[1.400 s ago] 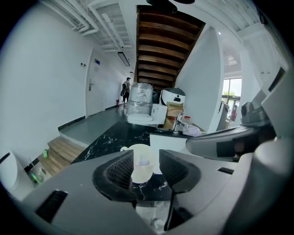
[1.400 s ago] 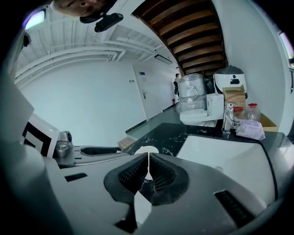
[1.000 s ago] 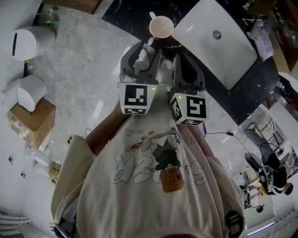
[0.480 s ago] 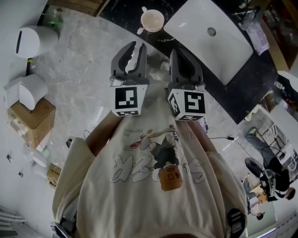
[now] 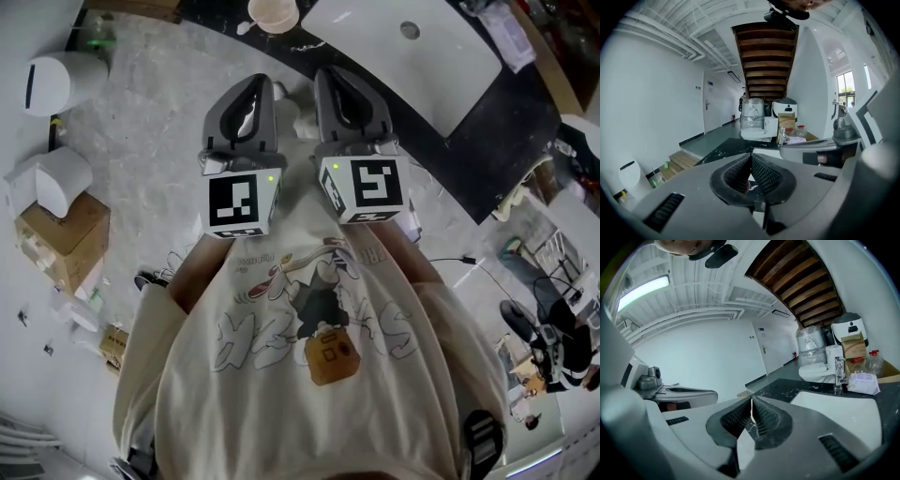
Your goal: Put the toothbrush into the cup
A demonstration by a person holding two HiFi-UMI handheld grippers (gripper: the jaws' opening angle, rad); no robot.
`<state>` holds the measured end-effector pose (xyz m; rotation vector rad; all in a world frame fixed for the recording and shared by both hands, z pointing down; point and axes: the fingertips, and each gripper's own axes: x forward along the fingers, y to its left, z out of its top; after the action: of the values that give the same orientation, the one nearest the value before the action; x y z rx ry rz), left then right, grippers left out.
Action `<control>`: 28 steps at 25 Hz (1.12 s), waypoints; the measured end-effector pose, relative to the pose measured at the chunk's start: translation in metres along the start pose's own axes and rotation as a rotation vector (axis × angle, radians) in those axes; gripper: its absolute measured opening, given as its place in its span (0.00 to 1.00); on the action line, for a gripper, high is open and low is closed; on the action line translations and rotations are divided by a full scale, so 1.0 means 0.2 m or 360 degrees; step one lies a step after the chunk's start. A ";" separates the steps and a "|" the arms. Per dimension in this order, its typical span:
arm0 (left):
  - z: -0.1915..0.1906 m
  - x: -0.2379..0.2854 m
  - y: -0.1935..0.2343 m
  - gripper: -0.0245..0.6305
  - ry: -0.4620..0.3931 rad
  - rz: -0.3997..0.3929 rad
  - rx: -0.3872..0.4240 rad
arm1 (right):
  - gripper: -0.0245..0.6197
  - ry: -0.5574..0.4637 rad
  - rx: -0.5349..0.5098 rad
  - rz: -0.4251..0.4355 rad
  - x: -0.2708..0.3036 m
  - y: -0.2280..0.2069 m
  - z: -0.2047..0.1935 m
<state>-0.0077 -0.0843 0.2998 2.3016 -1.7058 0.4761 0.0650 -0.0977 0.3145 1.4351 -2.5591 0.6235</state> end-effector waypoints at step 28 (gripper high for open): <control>-0.31 -0.42 0.22 0.06 0.0133 0.0008 -0.0042 | 0.07 0.0134 -0.0120 0.0107 -0.05 0.59 -0.25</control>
<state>-0.0800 -0.0001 0.3237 2.2274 -1.6688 0.5400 -0.0324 -0.0147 0.3238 1.2759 -2.5459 0.5773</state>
